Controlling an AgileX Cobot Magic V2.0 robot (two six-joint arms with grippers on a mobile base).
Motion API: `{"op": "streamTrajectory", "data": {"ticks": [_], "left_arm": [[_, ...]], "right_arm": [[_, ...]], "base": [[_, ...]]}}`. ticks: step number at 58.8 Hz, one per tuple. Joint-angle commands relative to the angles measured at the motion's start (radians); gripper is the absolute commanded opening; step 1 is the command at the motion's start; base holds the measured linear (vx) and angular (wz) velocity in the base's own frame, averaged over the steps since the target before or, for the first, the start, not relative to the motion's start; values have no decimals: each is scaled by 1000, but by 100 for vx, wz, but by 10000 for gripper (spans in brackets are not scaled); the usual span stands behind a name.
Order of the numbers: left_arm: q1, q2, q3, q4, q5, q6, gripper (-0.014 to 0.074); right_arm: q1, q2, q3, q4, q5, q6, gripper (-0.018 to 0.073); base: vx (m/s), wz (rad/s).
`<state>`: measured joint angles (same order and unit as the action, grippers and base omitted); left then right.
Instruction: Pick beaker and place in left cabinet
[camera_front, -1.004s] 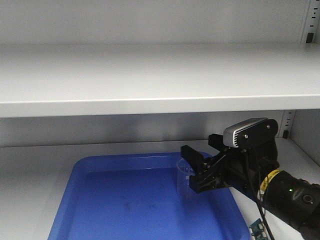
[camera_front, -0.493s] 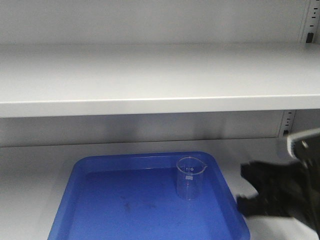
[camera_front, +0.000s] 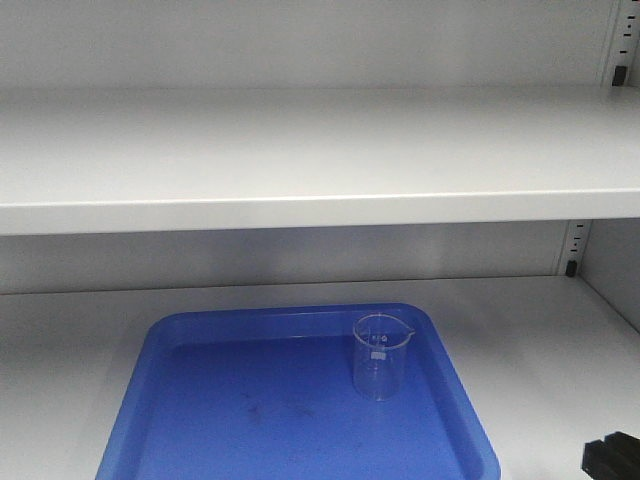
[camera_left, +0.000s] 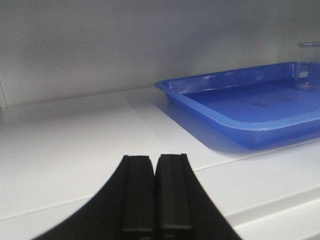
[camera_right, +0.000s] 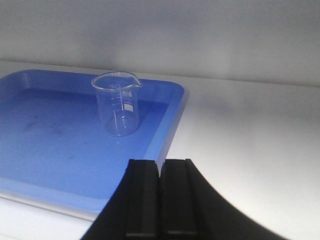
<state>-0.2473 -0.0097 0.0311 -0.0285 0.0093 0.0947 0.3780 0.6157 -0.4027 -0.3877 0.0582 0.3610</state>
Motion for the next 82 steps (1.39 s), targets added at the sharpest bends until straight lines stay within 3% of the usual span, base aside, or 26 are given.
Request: {"op": "streamTrajectory", "data": {"ticks": [1, 20, 28, 36, 42, 47, 63, 82], "left_arm": [[-6, -19, 16, -8, -85, -3, 1], [-6, -19, 16, -8, -85, -3, 1], [-6, -19, 16, -8, -85, -3, 1], [-6, -19, 16, -8, -85, -3, 1], [-6, -19, 16, -8, -85, -3, 1], [-6, -19, 16, -8, -85, -3, 1], [-6, -19, 16, -8, -85, -3, 1], [-6, -19, 16, -8, -84, -3, 1]], "right_arm": [[-7, -23, -25, -9, -58, 0, -6], [-7, -24, -25, -5, -50, -2, -6], [-30, -53, -25, 127, -41, -35, -6], [-136, -108, -23, 258, -38, -137, -6], [-231, -186, 48, 256, -42, -144, -6], [-261, -268, 153, 250, -45, -144, -6], [-269, -653, 443, 277, -47, -141, -6], [-268, -644, 440, 290, -21, -134, -6]], "base": [[0, 0], [0, 0], [0, 0], [0, 0], [0, 0], [0, 0], [0, 0], [0, 0]]}}
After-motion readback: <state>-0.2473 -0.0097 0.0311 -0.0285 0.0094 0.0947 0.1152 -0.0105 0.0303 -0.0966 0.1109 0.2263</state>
